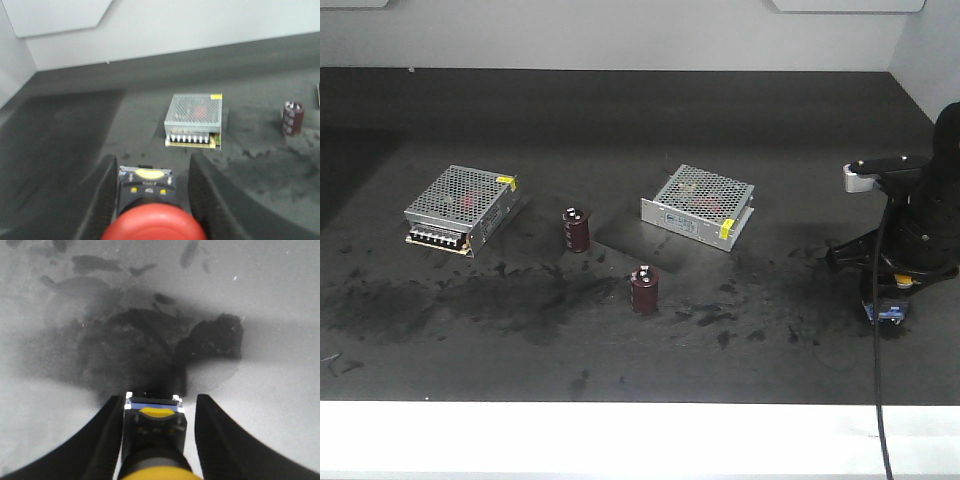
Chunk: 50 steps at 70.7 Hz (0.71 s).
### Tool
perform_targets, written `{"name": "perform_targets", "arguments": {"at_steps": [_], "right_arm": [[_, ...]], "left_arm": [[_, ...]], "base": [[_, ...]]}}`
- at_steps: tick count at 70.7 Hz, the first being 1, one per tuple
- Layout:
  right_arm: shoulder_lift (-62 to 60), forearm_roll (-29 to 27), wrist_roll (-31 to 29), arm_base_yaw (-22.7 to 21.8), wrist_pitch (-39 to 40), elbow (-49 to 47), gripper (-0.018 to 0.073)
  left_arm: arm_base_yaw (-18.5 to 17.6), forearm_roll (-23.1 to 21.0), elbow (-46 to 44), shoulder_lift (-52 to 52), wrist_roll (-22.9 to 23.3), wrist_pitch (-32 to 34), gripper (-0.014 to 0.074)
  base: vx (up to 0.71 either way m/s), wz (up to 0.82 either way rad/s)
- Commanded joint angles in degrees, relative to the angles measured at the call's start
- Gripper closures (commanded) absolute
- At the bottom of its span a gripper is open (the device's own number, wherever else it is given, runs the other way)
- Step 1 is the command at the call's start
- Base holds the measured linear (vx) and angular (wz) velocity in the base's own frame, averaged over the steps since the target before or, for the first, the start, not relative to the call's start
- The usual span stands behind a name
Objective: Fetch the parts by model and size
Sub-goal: 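Lift the yellow-capped button with the right gripper off the bench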
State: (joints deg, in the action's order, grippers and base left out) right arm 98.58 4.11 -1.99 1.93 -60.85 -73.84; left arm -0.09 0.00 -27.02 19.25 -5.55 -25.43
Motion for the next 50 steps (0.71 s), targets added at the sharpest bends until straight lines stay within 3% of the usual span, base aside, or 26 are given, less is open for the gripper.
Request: {"name": "perform_targets", "arguments": {"at_steps": [1, 20, 50], "right_arm": [[-2.43, 0.24, -0.19, -0.38, 1.22, -1.77, 0.0571], [-12.53, 0.3, 1.17, -0.38, 10.12, 5.73, 0.0568], [-41.9, -1.5, 1.3, -0.38, 28.29, 23.98, 0.0568]], "left_arm": [[-0.54, 0.0, -1.46, 0.51, 0.09, 2.83, 0.0601], [-0.54, 0.0, -1.46, 0.51, 0.09, 2.04, 0.0601], [-0.54, 0.0, -1.46, 0.51, 0.09, 2.04, 0.0601]], "base": [[0.0, 0.0], [0.0, 0.0], [0.0, 0.0]]}}
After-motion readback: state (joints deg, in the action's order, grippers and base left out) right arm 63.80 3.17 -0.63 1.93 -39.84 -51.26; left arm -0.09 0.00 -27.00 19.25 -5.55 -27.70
